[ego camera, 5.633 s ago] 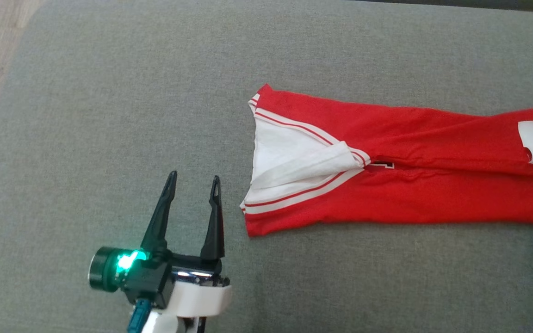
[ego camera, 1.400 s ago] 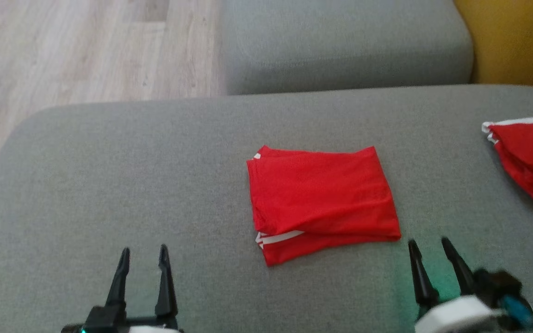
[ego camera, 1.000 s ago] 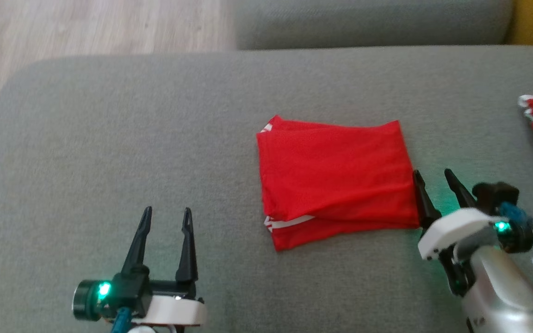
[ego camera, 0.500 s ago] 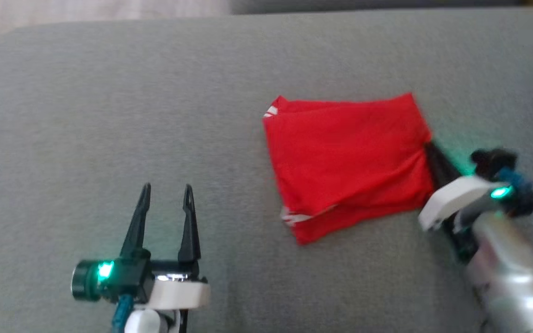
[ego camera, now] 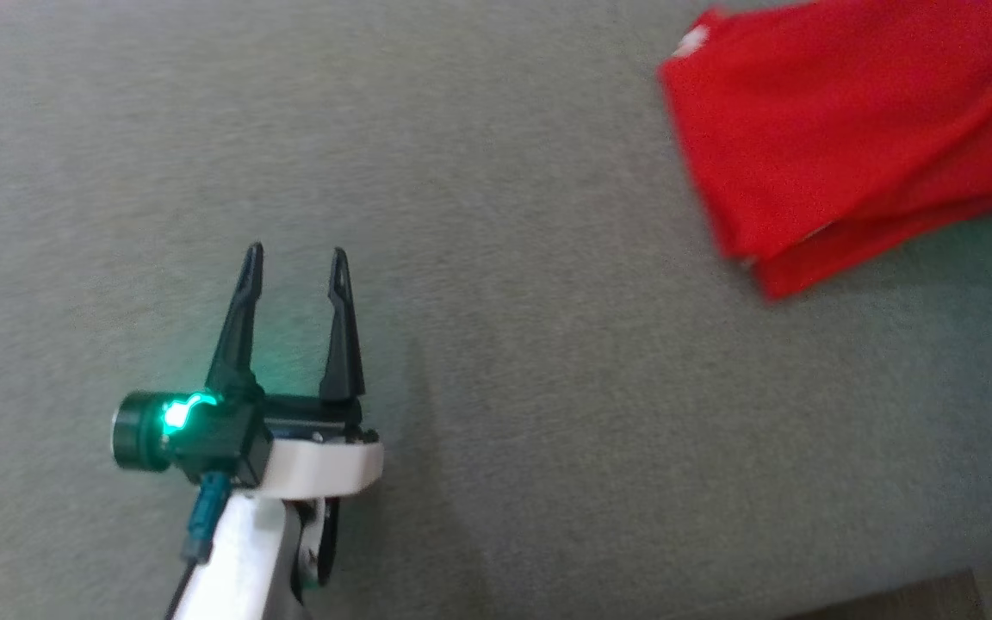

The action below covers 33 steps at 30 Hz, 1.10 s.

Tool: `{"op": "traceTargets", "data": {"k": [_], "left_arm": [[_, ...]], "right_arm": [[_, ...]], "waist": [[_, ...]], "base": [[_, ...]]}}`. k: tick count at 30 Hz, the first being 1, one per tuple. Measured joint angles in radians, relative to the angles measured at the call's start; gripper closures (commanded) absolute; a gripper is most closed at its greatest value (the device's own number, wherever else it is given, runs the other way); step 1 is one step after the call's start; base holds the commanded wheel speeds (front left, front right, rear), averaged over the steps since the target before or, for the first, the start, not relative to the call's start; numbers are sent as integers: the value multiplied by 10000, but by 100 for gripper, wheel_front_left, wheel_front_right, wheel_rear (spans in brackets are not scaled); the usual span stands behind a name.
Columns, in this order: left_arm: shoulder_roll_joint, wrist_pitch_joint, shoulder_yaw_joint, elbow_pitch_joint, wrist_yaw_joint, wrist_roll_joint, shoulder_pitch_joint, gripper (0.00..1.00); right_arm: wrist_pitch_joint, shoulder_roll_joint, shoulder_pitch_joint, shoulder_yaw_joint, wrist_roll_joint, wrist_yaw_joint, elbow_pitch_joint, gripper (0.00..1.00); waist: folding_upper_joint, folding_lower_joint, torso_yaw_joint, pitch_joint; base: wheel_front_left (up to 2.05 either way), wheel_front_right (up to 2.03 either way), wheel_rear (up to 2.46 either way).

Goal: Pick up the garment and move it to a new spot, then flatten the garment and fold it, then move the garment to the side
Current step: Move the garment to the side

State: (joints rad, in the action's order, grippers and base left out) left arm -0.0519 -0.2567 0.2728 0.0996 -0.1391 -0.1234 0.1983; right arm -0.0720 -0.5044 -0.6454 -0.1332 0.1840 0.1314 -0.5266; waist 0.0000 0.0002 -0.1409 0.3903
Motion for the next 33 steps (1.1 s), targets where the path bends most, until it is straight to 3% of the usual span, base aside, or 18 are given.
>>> {"op": "traceTargets", "data": {"k": [4, 5, 6, 7, 12, 20, 23, 33], "left_arm": [[2, 0, -176, 113, 174, 84, 282, 0], [2, 0, -182, 115, 201, 92, 337, 0], [4, 0, -182, 125, 261, 92, 403, 0], [4, 0, -188, 127, 261, 92, 467, 0], [4, 0, -180, 230, 439, 84, 713, 0], [6, 0, -81, 516, 489, -192, 620, 0], [6, 0, -33, 600, 464, -232, 411, 0], [8, 0, 27, 1060, 470, -339, -1049, 0]], "right_arm": [[738, -696, 11, 798, -203, 0, 1047, 100], [913, -828, 18, 1012, -278, 0, 1231, 91], [1028, -918, 29, 1275, -443, 0, 1421, 18], [1047, -965, 41, 1517, -654, 0, 1639, 0], [775, -679, 367, 2397, -1607, 0, 2811, 0], [495, 1760, 2549, 2468, -2178, 0, 3223, 0], [0, 2502, 3265, 2165, -1900, 0, 2894, 0], [-1710, 3858, 4824, 612, -355, 0, 903, 0]], "waist": [[0, -1, -421, 373], [0, -1, -491, 464], [0, -1, -554, 555], [0, 0, -603, 629], [0, 0, -600, 726], [0, -3, -85, 35], [0, -3, 175, -393], [1, -5, 856, -2295]], "base": [[0, 0, 0], [0, 0, 0], [0, 0, 0], [0, 0, 0], [0, 0, 0], [0, 0, 0], [0, 0, 0], [0, 0, 0]]}}
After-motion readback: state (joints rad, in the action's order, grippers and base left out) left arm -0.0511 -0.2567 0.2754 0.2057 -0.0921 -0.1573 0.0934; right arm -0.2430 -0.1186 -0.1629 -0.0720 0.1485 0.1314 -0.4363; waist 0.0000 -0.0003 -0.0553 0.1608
